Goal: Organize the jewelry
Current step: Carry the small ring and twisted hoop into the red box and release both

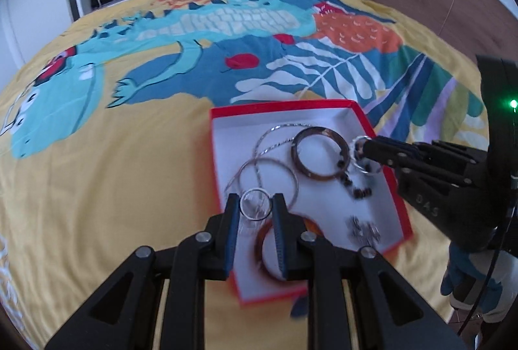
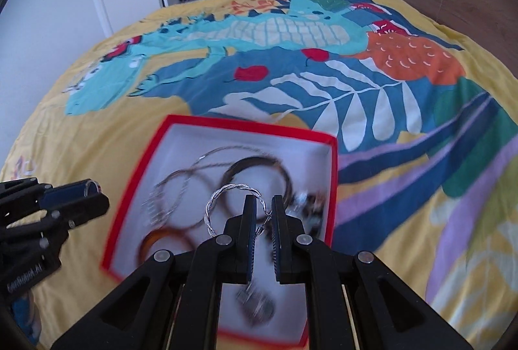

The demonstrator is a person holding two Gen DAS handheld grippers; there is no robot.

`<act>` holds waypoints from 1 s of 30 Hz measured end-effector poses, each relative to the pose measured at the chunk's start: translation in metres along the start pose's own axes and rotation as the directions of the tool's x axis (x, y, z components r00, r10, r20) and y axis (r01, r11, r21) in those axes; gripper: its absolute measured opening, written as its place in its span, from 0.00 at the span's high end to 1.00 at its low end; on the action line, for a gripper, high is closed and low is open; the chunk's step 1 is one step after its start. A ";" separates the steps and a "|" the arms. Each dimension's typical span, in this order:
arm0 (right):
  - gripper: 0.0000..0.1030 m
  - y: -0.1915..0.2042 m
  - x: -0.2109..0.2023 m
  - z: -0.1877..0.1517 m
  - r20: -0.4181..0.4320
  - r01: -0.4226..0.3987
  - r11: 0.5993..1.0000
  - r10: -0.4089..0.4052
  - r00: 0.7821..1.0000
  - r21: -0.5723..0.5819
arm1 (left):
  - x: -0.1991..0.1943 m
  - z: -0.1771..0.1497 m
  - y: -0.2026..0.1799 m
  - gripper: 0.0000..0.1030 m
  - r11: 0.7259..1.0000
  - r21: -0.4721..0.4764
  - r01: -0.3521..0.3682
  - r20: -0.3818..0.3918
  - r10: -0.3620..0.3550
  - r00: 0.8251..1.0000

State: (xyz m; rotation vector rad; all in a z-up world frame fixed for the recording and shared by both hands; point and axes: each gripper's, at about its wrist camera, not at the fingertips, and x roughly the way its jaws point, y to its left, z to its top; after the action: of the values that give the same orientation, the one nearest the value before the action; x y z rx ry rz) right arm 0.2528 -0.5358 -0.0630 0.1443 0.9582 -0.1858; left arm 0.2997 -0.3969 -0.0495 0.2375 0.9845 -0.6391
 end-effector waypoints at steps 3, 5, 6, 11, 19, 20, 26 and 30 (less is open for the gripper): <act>0.91 -0.006 0.029 0.008 -0.022 0.014 1.000 -0.014 1.000 -0.007 | 0.029 0.009 -0.003 0.82 1.000 0.005 -0.011 -0.022 0.011 1.000; 0.91 -0.009 0.045 0.010 -0.040 0.016 1.000 -0.017 0.999 -0.011 | 0.045 0.012 -0.004 0.82 1.000 0.011 -0.018 -0.036 0.019 0.999; 0.91 -0.009 0.050 0.010 -0.046 0.019 1.000 -0.020 0.999 -0.017 | 0.052 0.013 -0.004 0.82 1.000 0.013 -0.021 -0.042 0.022 0.999; 0.91 -0.006 0.065 0.008 -0.060 0.028 0.998 -0.031 0.998 -0.053 | 0.070 0.010 -0.002 0.81 0.999 0.018 -0.038 -0.064 0.039 0.997; 0.90 -0.009 0.060 0.006 -0.049 0.035 0.999 -0.037 0.998 -0.038 | 0.075 0.007 0.000 0.81 1.000 0.001 -0.025 -0.084 0.025 0.996; 0.87 -0.010 0.058 0.007 -0.046 0.036 0.999 -0.038 0.998 -0.036 | 0.075 0.007 -0.001 0.81 1.000 0.003 -0.027 -0.086 0.027 0.996; 0.75 -0.015 0.037 0.006 -0.027 0.058 0.998 -0.058 0.998 -0.025 | 0.063 0.010 -0.002 0.80 0.999 -0.007 -0.043 -0.083 0.042 0.996; 0.72 -0.018 0.021 0.004 -0.015 0.068 0.998 -0.068 0.998 -0.010 | 0.050 0.011 -0.004 0.79 1.000 -0.005 -0.031 -0.076 0.031 0.997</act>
State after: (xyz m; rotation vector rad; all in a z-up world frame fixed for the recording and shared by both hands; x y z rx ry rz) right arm 0.2638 -0.5560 -0.0784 0.1043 0.9793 -0.2426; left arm 0.3242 -0.4250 -0.0847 0.2721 1.0536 -0.6021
